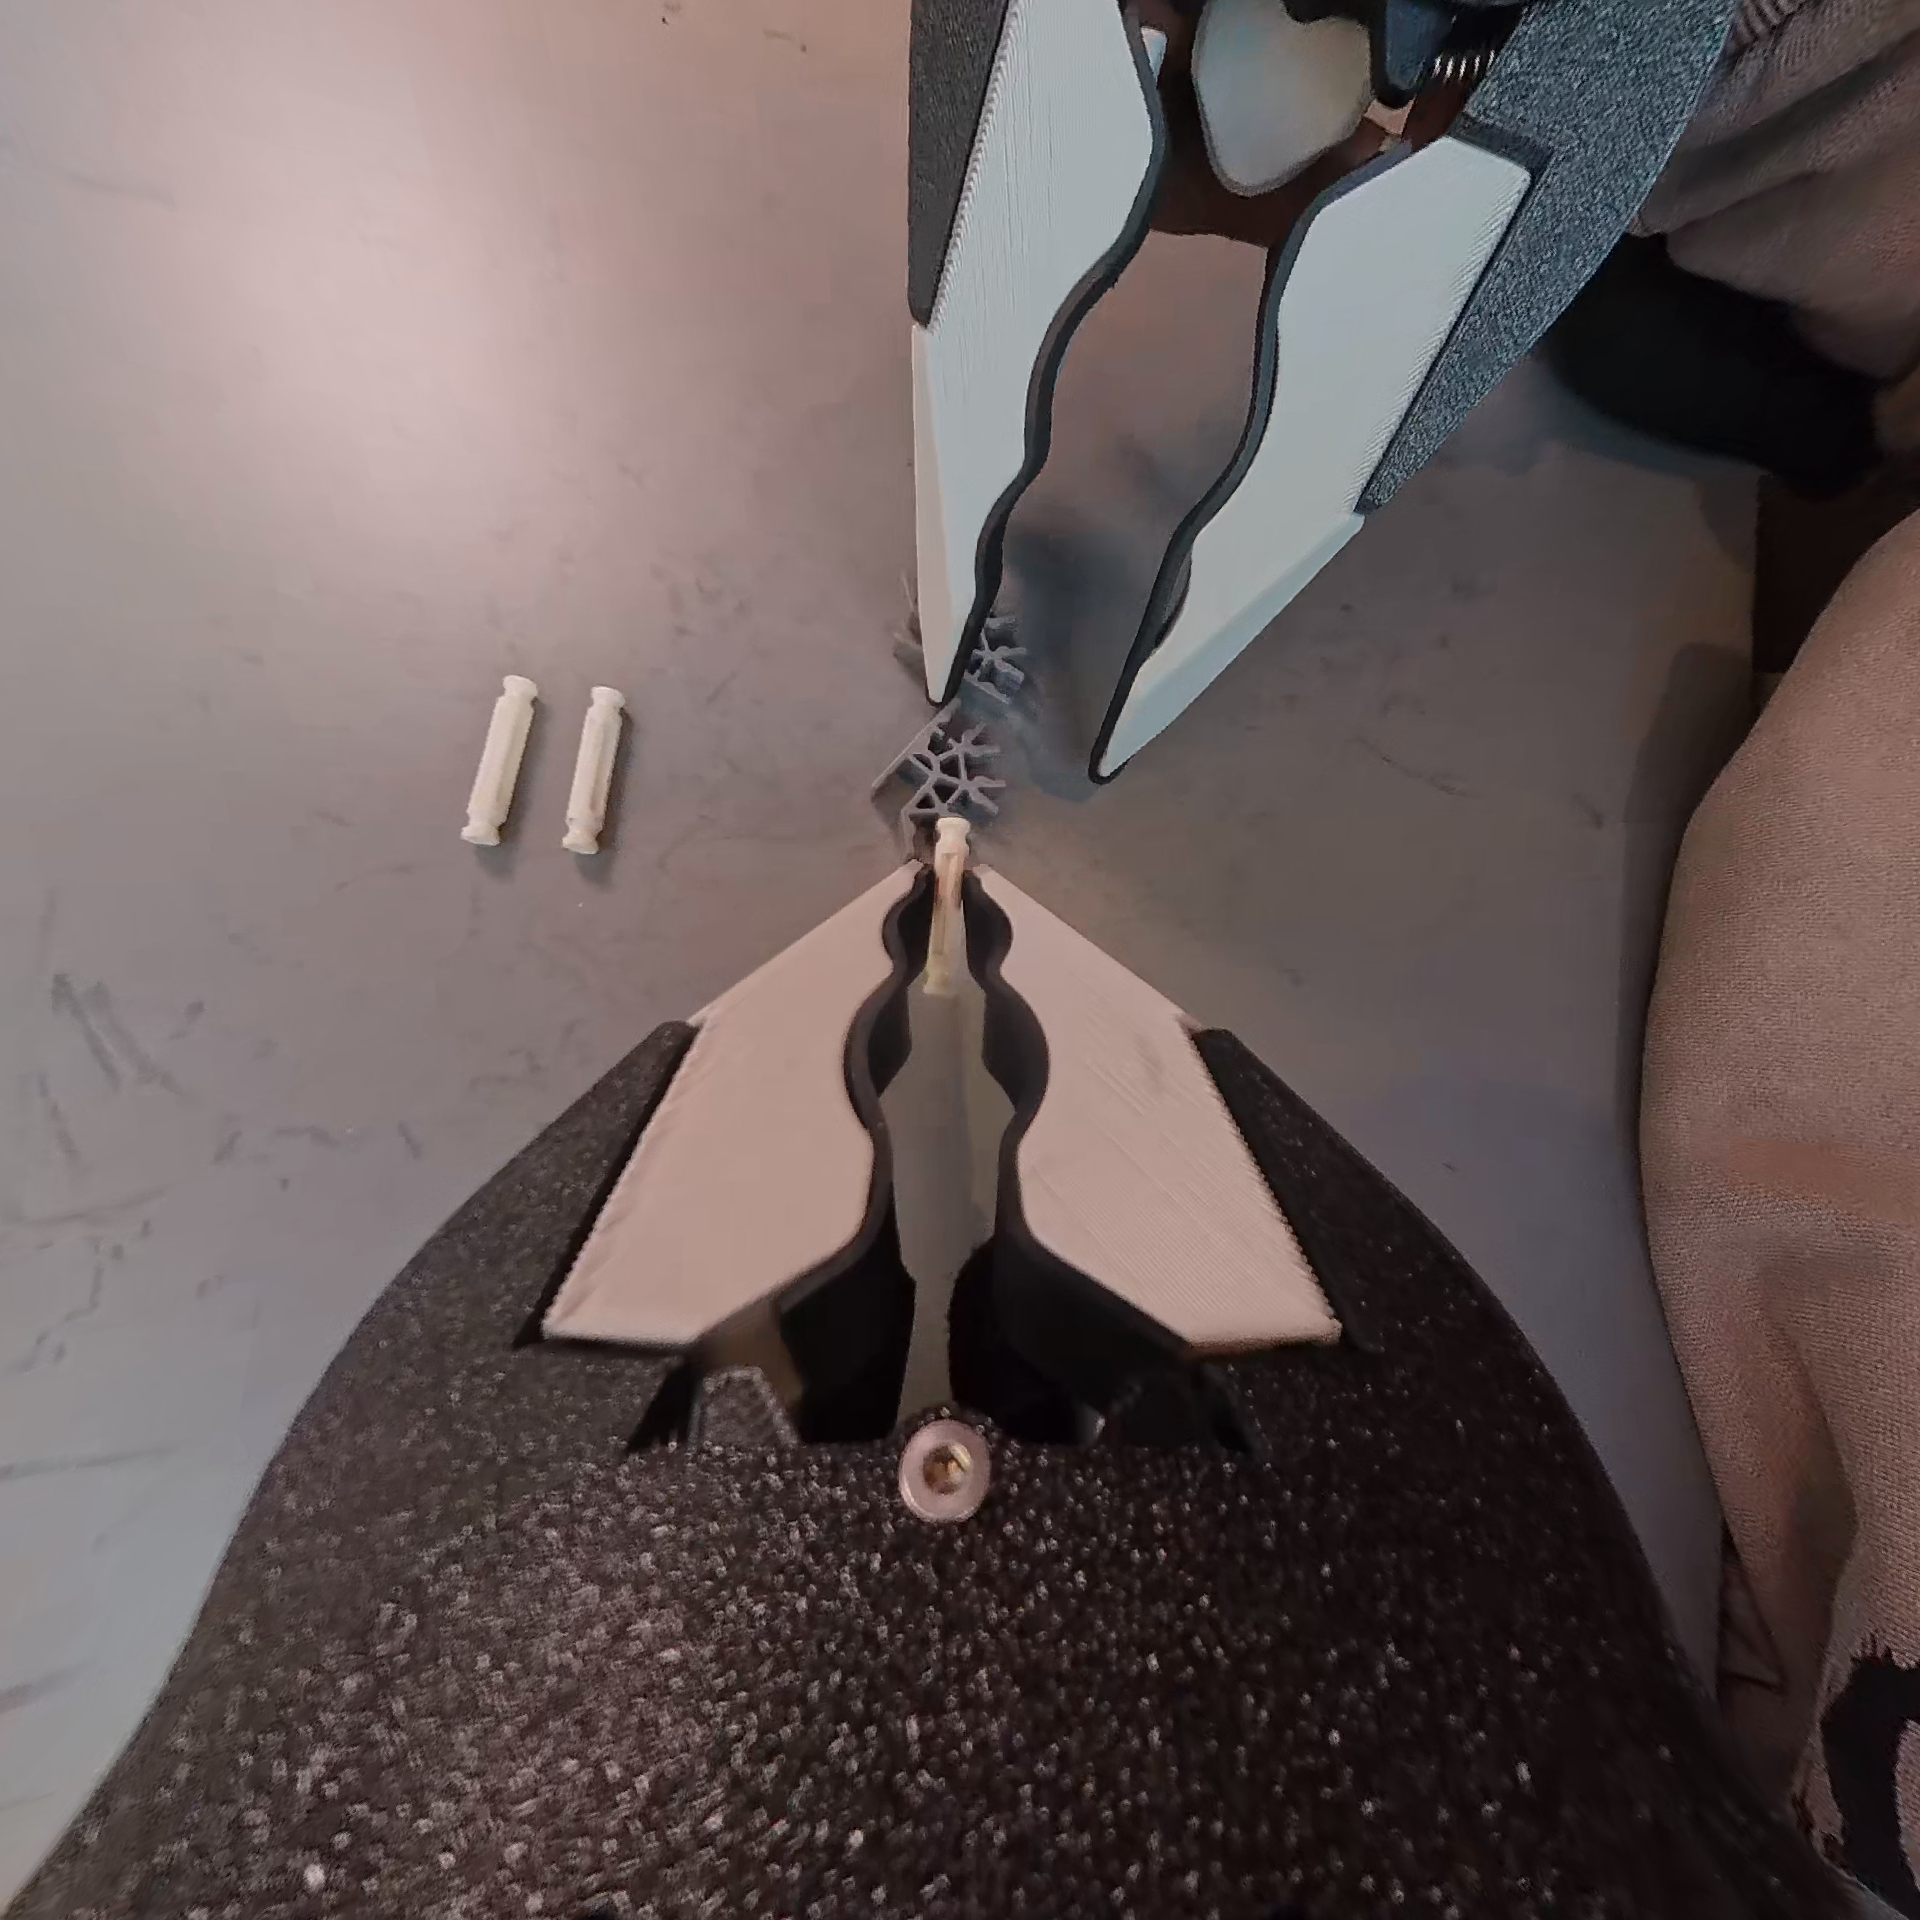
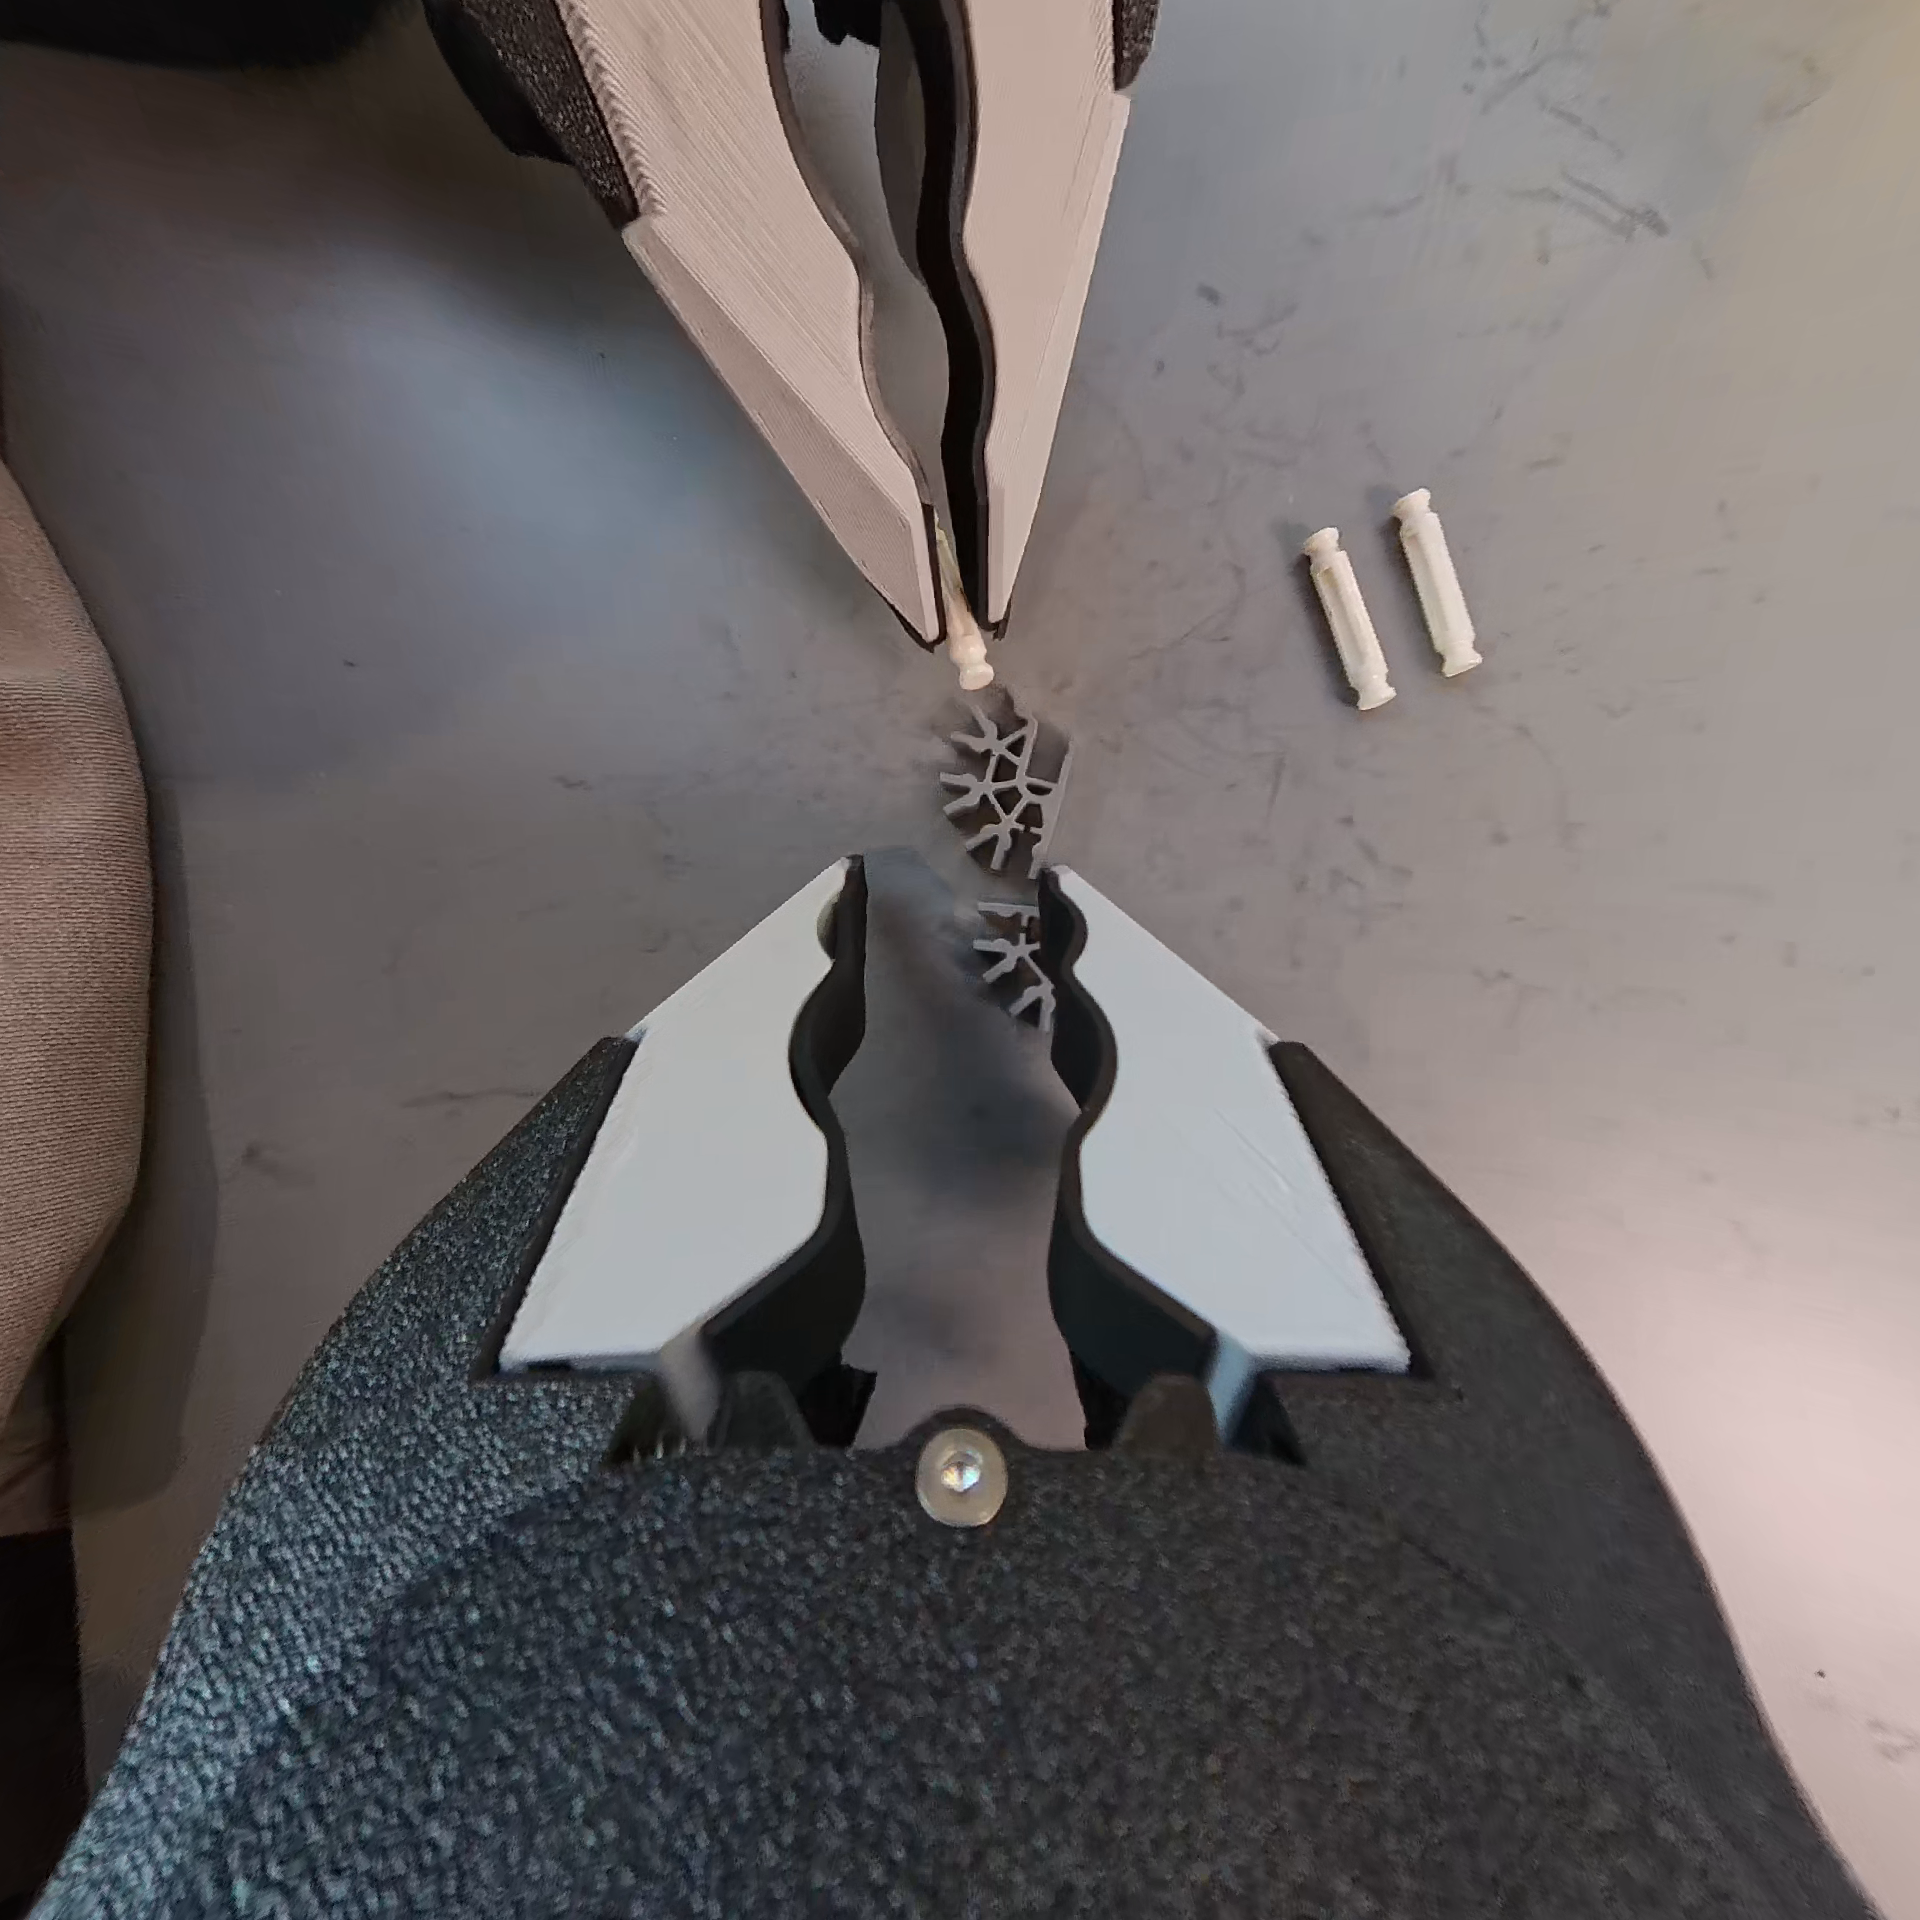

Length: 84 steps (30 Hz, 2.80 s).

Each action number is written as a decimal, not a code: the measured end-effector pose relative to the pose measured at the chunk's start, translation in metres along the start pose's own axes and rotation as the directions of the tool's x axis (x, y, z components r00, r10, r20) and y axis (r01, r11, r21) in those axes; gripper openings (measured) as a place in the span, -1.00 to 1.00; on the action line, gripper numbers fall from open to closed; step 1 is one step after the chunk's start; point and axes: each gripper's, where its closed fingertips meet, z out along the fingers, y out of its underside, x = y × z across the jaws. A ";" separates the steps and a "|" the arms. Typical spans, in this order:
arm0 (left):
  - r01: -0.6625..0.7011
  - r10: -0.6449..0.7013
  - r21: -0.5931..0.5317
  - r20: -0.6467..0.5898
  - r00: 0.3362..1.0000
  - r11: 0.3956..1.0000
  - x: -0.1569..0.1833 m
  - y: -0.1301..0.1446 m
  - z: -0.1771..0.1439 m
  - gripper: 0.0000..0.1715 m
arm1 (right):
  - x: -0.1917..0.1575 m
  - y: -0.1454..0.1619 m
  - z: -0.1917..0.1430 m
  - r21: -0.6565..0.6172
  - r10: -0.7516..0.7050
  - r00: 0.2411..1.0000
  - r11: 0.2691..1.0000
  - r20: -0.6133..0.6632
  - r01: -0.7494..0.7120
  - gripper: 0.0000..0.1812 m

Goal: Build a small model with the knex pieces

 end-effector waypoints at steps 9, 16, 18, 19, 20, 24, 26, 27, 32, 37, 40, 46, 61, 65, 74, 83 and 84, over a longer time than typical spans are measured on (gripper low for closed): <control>0.004 -0.003 -0.016 0.031 1.000 1.000 -0.006 0.004 0.008 -0.94 | 0.006 -0.010 -0.005 0.059 -0.009 1.000 0.998 -0.029 0.011 -0.66; 0.010 -0.009 -0.016 0.029 1.000 1.000 -0.005 0.005 0.012 -0.94 | 0.012 -0.020 0.000 0.131 -0.042 0.997 0.990 -0.063 0.050 -0.91; 0.011 -0.011 -0.019 0.028 1.000 1.000 -0.005 0.005 0.013 -0.93 | 0.013 -0.019 0.001 0.128 -0.033 0.998 0.991 -0.062 0.041 -0.93; 0.009 -0.009 -0.019 0.029 1.000 1.000 -0.005 0.005 0.013 -0.93 | 0.013 -0.018 0.001 0.123 -0.030 0.998 0.992 -0.058 0.037 -0.93; 0.008 -0.008 -0.017 0.026 1.000 1.000 -0.005 0.005 0.012 -0.89 | 0.014 -0.017 0.001 0.120 -0.031 0.998 0.992 -0.058 0.038 -0.92; 0.002 -0.002 -0.013 0.015 1.000 1.000 -0.004 0.003 0.004 -0.82 | 0.014 -0.016 -0.005 0.123 -0.022 0.999 0.992 -0.050 0.028 -0.83; -0.010 0.010 -0.026 0.009 1.000 1.000 -0.003 0.005 0.000 -0.82 | 0.014 -0.013 -0.006 0.110 -0.028 0.998 0.993 -0.050 0.034 -0.81; -0.017 0.017 -0.035 0.008 1.000 0.999 -0.002 0.006 -0.001 -0.82 | 0.014 -0.012 -0.007 0.103 -0.032 0.998 0.994 -0.051 0.037 -0.81; -0.064 0.068 -0.092 0.043 0.997 0.994 -0.004 0.014 0.005 -0.93 | 0.011 -0.007 -0.002 0.075 -0.038 0.999 0.996 -0.034 0.040 -0.81; -0.065 0.069 -0.074 0.052 0.996 0.995 -0.005 0.011 0.007 -0.93 | 0.010 -0.006 0.001 0.066 -0.035 0.999 0.997 -0.031 0.037 -0.82; -0.069 0.073 -0.074 0.052 0.996 0.995 -0.005 0.011 0.008 -0.93 | 0.009 -0.007 0.002 0.066 -0.038 0.999 0.997 -0.028 0.040 -0.82; -0.076 0.079 -0.070 0.053 0.995 0.995 -0.004 0.010 0.009 -0.93 | 0.009 -0.011 -0.001 0.091 -0.037 0.999 0.995 -0.029 0.040 -0.81; -0.061 0.063 -0.057 0.041 0.997 0.997 -0.004 0.009 0.010 -0.93 | 0.014 -0.023 0.006 0.093 -0.048 0.994 0.994 -0.099 0.057 -1.00; -0.046 0.048 -0.047 0.029 0.998 0.998 -0.004 0.009 0.010 -0.93 | 0.013 -0.022 0.007 -0.006 -0.099 0.985 0.995 -0.142 0.100 -1.00; -0.019 0.019 -0.028 -0.004 1.000 0.999 -0.004 0.008 0.011 -0.93 | 0.012 -0.020 0.009 -0.198 -0.158 0.978 0.972 -0.138 0.129 -1.00; -0.016 0.016 -0.037 -0.020 1.000 0.999 -0.005 0.010 0.008 -0.91 | 0.010 -0.022 0.013 -0.274 -0.207 0.974 0.945 -0.090 0.175 -1.00; -0.017 0.016 -0.038 -0.021 1.000 0.999 -0.005 0.010 0.008 -0.91 | 0.010 -0.022 0.013 -0.283 -0.217 0.972 0.941 -0.087 0.184 -1.00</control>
